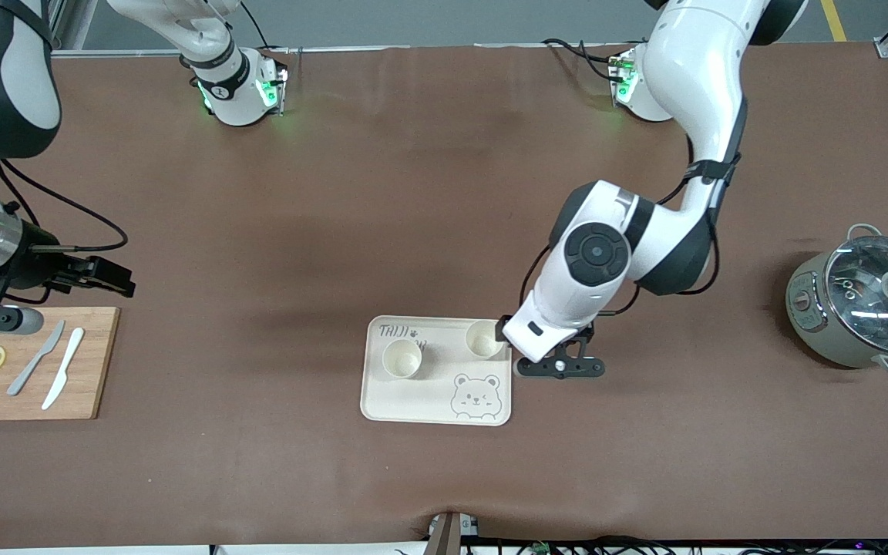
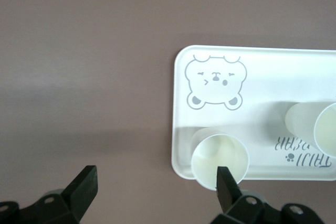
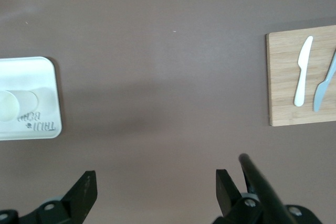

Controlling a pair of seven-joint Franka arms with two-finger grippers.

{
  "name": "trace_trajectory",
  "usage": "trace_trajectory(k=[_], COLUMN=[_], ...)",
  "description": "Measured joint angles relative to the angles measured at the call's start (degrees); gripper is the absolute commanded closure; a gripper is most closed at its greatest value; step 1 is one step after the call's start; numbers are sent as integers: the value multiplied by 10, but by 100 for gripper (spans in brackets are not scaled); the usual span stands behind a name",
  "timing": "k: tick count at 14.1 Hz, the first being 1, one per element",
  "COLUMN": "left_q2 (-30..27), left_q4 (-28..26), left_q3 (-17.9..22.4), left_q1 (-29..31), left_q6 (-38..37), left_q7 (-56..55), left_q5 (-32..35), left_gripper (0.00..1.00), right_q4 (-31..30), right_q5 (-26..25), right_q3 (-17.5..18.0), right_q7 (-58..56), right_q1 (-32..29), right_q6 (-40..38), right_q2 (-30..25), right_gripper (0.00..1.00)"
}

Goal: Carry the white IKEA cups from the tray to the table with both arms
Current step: 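Lower the left gripper around a cup while the right gripper reaches the tray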

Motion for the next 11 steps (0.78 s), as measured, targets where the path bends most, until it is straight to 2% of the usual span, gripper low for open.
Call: trace_trajectory(k=[5, 11], left_q2=[47, 70], left_q4=[3, 2], left_q3=[17, 17], left_q1=[-34, -39], left_q6=[65, 75], left_q7=[-25, -51], left_q5=[0, 0], left_gripper=[0, 0], right_q4=[0, -1], right_q5=[2, 3], right_q3=[1, 2], right_q7=[76, 181], right_q1=[36, 88], right_q6=[16, 52], right_q2=[2, 19], right_gripper=[0, 0])
